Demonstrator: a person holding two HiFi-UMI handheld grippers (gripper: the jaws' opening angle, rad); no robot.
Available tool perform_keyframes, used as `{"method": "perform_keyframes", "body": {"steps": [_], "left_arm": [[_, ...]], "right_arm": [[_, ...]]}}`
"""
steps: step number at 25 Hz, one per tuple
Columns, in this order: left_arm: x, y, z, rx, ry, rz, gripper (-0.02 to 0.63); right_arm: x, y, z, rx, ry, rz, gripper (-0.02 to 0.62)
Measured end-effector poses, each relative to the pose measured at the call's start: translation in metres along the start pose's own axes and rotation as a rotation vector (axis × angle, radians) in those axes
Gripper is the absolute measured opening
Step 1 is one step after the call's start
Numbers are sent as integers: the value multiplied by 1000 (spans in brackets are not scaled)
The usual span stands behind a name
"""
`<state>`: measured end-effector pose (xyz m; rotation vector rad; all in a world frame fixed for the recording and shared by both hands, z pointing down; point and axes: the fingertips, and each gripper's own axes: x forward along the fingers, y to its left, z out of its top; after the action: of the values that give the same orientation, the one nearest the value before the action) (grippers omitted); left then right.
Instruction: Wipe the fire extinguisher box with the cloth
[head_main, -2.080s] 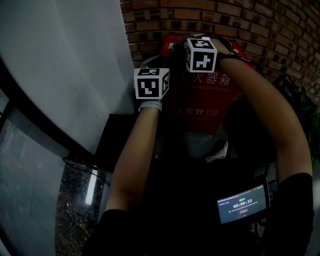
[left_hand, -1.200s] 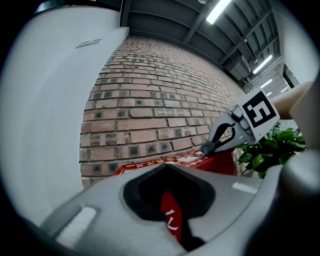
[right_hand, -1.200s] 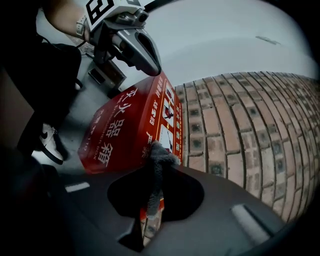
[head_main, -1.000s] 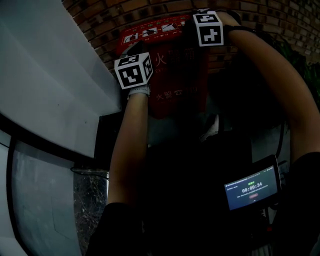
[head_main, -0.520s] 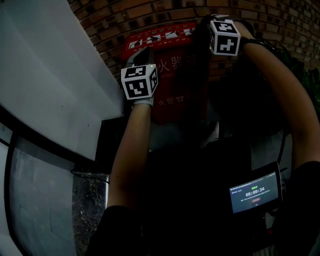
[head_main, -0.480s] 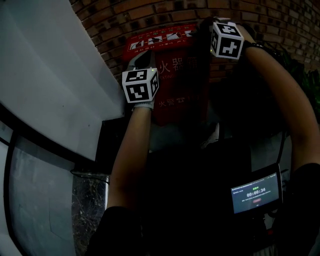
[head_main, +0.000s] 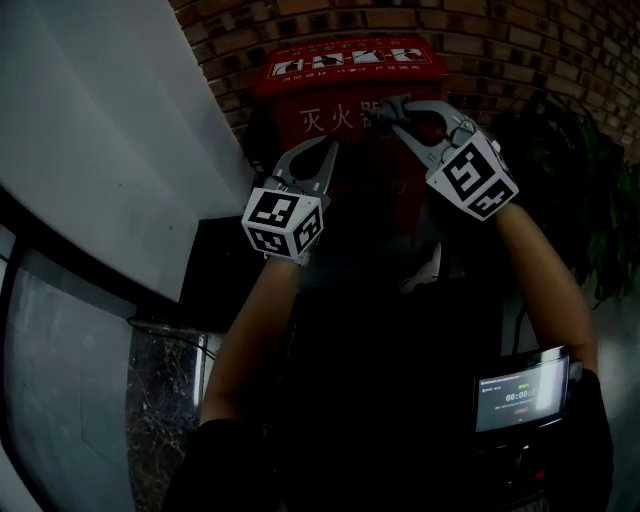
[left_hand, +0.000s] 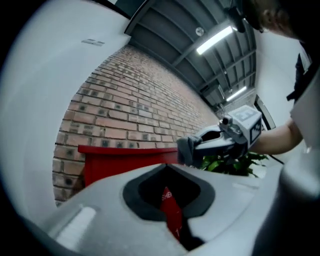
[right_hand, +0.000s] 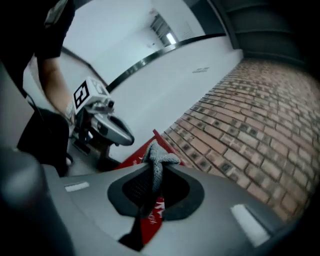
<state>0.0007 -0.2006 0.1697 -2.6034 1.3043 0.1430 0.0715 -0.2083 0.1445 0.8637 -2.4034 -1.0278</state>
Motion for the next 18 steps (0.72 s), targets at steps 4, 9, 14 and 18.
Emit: {"method": "perform_keyframes", "body": {"steps": [4, 9, 14, 18], "left_arm": [[-10, -2, -45, 2, 22, -23, 0], [-14, -1, -98, -67, 40, -39, 0], [-10, -1, -145, -110, 56, -45, 0], [-9, 0, -182, -138, 66, -50, 0]], "right_arm": [[11, 41, -18, 254, -137, 18, 32], [31, 85, -54, 439, -208, 38, 32], [51, 116, -94, 612, -226, 19, 32], [71, 143, -120, 721, -257, 29, 32]]}}
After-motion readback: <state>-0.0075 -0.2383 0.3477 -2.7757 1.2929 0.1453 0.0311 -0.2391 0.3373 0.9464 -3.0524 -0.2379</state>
